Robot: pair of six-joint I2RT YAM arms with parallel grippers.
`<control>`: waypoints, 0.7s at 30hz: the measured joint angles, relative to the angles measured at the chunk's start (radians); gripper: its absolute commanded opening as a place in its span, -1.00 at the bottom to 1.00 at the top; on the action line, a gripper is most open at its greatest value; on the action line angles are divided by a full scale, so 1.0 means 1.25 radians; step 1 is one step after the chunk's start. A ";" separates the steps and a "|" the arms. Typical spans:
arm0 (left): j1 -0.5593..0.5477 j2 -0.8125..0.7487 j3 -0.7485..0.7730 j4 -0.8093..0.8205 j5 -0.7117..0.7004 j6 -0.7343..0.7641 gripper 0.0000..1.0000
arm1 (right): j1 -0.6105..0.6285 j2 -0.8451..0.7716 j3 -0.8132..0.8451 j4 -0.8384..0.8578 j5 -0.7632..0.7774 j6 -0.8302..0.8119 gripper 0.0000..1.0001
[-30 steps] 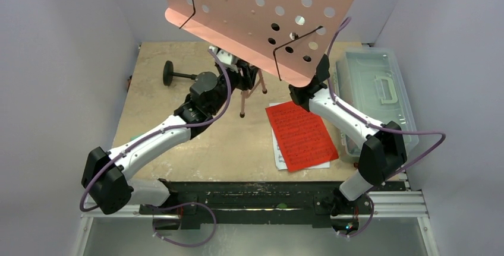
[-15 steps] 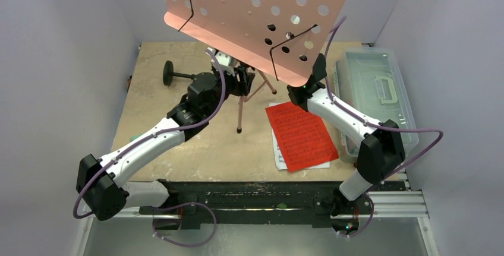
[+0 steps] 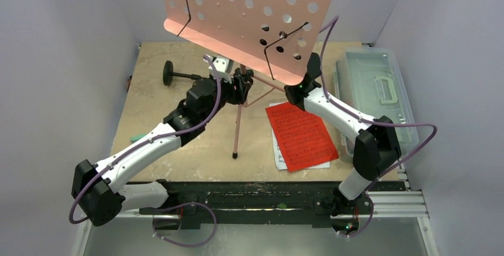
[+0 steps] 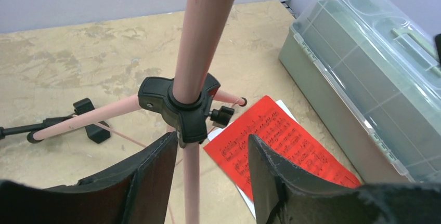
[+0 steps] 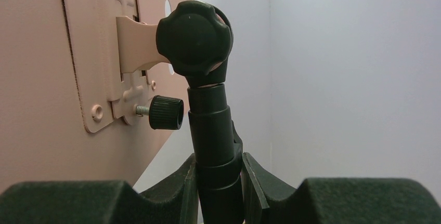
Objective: Set up the instrument practice props
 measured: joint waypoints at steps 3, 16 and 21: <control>0.000 -0.032 -0.006 -0.032 0.010 -0.007 0.20 | 0.000 0.014 0.000 0.007 -0.005 0.010 -1.00; 0.000 -0.186 -0.007 -0.161 -0.031 -0.066 0.21 | -0.004 0.144 0.105 0.097 -0.108 0.122 -1.00; 0.000 -0.226 -0.038 -0.167 -0.078 -0.083 0.38 | -0.004 0.186 0.153 0.109 -0.161 0.154 -1.00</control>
